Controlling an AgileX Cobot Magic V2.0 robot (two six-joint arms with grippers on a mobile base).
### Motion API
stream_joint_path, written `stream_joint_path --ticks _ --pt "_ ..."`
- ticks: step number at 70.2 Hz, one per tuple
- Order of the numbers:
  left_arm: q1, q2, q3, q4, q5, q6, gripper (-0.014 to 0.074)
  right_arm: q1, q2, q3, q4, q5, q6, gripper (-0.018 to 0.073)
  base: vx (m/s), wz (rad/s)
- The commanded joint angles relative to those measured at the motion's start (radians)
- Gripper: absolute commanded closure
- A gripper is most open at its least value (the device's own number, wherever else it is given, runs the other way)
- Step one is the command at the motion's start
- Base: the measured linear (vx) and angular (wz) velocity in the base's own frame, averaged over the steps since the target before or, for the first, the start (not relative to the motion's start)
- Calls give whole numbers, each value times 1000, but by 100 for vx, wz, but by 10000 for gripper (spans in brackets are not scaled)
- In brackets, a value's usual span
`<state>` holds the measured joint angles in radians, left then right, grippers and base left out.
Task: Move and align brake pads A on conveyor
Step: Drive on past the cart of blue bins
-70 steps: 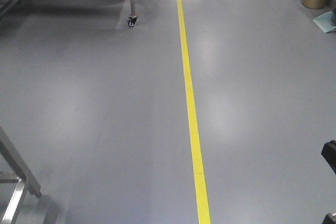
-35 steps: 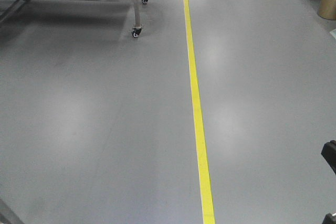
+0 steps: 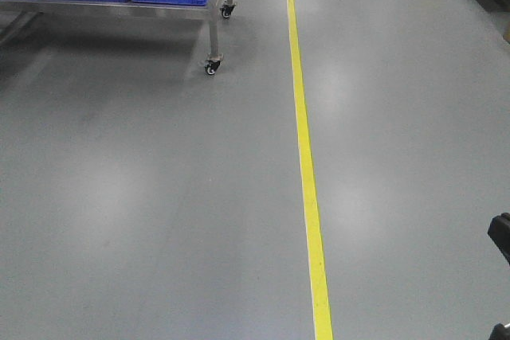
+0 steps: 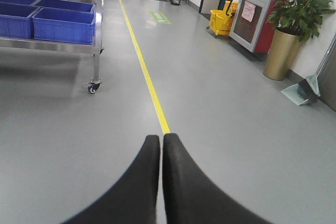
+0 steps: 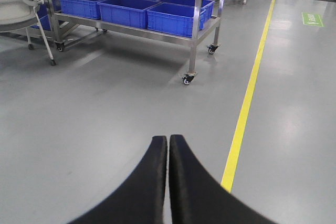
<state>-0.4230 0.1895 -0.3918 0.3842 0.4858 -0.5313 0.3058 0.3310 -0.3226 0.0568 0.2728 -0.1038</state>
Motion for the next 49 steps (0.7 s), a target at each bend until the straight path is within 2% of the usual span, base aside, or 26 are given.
stream_joint_path --ticks 1,26,49 --pt "-7 15 -26 12 -70 -1 603 -4 9 -28 -6 -73 -2 566 37 1" --pt "-7 15 -26 12 -70 -1 603 -4 9 -28 -6 -73 -2 566 31 4" --pt "-7 15 -26 12 -70 -1 603 -4 9 -28 -6 -73 -2 566 13 21"
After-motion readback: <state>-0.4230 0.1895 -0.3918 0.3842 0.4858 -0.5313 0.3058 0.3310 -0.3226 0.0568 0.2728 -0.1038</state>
